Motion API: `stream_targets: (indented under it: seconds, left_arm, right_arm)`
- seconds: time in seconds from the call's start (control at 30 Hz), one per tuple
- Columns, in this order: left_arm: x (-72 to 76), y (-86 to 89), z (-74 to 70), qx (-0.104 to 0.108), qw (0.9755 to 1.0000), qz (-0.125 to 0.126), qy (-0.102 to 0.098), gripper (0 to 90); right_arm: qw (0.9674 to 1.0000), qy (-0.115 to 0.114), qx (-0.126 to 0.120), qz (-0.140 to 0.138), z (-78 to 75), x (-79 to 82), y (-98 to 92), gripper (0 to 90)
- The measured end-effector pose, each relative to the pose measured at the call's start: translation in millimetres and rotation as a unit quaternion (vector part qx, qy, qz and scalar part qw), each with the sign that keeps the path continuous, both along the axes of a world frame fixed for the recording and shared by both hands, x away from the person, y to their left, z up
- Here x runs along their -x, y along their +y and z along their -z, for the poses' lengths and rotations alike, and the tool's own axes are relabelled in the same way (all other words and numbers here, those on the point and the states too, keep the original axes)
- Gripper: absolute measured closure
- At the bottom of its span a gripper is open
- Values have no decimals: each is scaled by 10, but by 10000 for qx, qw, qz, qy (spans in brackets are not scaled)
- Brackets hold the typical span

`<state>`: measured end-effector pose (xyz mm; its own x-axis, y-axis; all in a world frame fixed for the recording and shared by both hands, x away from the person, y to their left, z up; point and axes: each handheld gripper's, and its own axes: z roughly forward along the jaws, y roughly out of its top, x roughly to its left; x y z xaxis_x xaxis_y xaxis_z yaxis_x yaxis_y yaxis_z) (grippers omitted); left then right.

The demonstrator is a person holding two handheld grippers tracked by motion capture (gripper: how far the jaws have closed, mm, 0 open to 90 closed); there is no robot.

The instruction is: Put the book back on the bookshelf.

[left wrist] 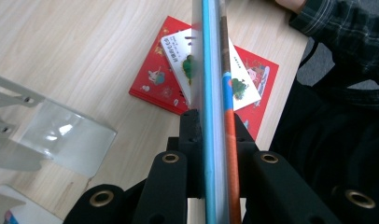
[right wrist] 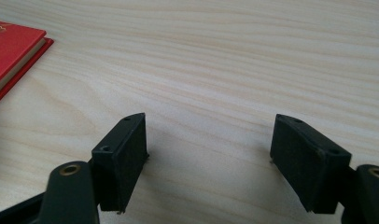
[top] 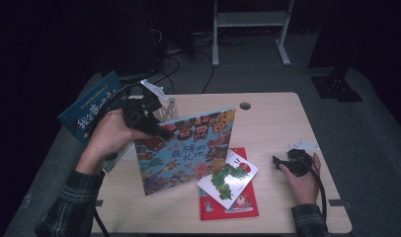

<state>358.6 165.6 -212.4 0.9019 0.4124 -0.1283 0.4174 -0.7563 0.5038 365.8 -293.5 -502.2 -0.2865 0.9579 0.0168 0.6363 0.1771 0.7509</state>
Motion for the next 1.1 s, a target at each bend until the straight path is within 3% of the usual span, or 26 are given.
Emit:
stream_targets:
  seconds: [0.33, 0.53, 0.7, 0.87, 1.1]
  left_arm:
    - [99, 398, -82, 111, 9995, -295, -38, 805]
    - [144, 636, -83, -71, 9985, -547, -52, 804]
    - [213, 868, -102, -40, 9968, -796, -96, 804]
    - [296, 1130, -155, 145, 9944, -1035, -137, 805]
    - [389, 1454, -208, 321, 9898, -1371, -236, 804]
  right_arm:
    - [10000, -1, 0, -1, 1, 0, 0, 260]
    - [10000, -1, -5, 3, 0, 0, -1, 260]
    - [10000, -1, -9, 4, 0, -1, -2, 259]
    - [10000, -1, -9, 9, 0, -1, -2, 259]
    - [10000, -1, -9, 9, 0, -1, -2, 260]
